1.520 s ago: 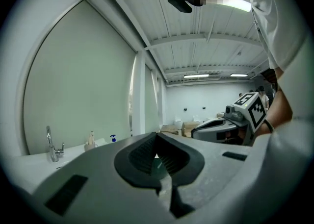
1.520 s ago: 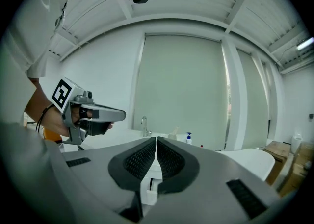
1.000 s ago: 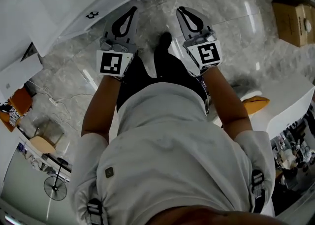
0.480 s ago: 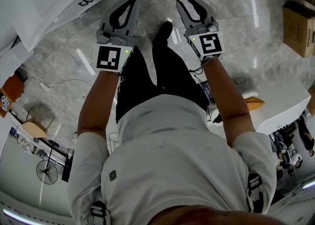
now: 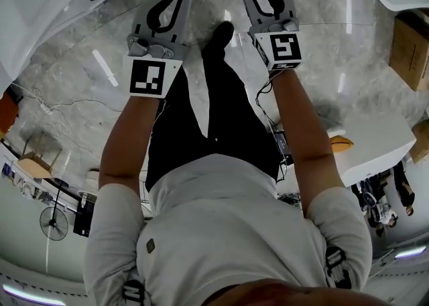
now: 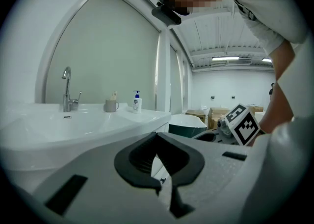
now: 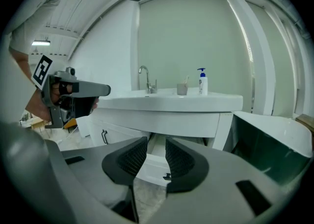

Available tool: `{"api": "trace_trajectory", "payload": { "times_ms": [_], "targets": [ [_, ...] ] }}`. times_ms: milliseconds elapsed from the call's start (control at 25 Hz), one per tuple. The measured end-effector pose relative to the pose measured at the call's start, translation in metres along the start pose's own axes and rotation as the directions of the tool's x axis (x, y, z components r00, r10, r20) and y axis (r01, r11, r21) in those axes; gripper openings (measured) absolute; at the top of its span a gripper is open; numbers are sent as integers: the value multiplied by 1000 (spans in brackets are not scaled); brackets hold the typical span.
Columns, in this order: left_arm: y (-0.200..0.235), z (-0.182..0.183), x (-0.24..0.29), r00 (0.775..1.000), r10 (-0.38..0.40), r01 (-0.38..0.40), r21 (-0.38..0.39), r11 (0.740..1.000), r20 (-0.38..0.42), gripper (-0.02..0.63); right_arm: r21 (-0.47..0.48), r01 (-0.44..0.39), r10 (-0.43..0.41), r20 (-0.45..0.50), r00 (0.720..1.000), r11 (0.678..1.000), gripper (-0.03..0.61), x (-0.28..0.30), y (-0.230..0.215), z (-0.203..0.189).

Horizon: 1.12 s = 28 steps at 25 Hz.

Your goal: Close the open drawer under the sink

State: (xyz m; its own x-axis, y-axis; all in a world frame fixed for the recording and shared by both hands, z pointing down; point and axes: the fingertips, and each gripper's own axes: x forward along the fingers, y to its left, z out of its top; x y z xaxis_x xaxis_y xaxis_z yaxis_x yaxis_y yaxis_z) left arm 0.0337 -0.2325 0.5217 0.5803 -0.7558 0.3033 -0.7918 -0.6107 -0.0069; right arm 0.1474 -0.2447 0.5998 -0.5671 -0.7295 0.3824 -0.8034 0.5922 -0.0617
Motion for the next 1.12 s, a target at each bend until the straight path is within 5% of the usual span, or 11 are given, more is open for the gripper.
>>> {"api": "trace_trajectory", "payload": {
  "times_ms": [360,1120],
  "targets": [
    [26,-69,39,998,49,-48,-36,998,32,9,-2,28,-28,-46,999,1000,149,63,-15,-80],
    [21,-132,64,995,100,-99,-97,990,3,9,27,81,-76,-160,984,996,190,139,-39,-191]
  ]
}}
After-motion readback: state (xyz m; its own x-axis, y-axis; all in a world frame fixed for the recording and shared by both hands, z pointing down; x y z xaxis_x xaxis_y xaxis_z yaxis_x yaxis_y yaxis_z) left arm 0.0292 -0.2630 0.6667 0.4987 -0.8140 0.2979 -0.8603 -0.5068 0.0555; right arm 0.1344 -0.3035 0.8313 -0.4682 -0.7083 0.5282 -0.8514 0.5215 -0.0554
